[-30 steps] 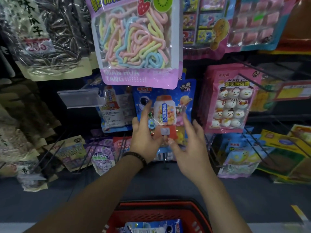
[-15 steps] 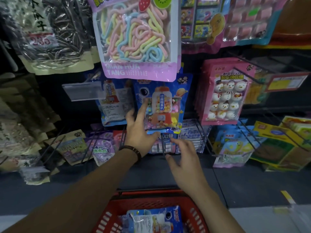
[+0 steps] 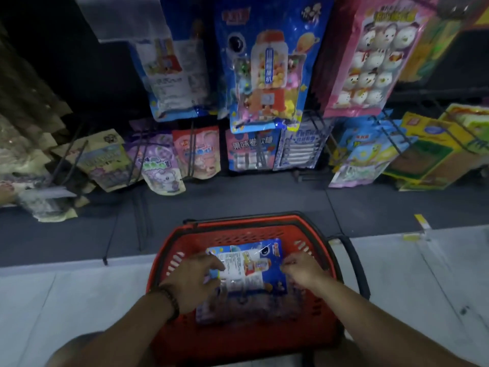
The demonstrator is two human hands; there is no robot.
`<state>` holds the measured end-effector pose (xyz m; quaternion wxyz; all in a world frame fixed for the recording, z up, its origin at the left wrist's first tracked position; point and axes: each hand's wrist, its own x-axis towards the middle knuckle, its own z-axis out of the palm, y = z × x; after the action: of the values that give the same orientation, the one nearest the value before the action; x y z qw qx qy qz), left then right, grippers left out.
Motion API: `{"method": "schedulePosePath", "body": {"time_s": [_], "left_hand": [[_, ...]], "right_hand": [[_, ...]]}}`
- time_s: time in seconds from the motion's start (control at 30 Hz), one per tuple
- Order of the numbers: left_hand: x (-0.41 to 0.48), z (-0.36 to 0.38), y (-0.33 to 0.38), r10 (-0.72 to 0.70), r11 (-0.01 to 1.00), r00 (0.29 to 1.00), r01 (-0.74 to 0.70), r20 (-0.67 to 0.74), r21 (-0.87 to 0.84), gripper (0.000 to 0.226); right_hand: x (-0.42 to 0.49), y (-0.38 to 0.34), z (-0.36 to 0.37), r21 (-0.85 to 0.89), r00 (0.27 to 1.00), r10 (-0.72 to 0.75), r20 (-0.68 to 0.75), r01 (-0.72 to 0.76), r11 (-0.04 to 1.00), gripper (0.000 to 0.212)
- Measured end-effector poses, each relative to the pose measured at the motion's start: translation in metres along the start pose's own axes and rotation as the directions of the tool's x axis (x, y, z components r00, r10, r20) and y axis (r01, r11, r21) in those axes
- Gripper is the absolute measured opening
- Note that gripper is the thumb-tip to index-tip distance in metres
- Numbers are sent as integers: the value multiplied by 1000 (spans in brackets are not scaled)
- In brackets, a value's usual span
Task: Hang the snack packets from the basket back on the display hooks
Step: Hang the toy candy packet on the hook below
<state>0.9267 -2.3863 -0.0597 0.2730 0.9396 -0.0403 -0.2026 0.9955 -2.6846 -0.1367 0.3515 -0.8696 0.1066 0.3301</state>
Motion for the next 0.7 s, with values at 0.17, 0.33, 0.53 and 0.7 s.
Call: {"method": "schedulePosePath", "body": {"time_s": [0.17,0.33,0.53,0.7], "left_hand": [[15,13,-6,-52,999,986,51,157,10,18],[28,16,-13,-55,998,985,53,164,17,27],[34,13,-17,-84,996,980,90,182,-22,26],[29,8,-15,-134,989,972,143,196,-34,30]], "right_hand": [[34,18,17,-77,993,112,-29,-114,991,14],[54,5,33,-86,986,168,1,-167,982,15],[69,12,48,148,964,259,64,-266,953,42],[59,9,55,83,970,131,206,-151,985,28]]}}
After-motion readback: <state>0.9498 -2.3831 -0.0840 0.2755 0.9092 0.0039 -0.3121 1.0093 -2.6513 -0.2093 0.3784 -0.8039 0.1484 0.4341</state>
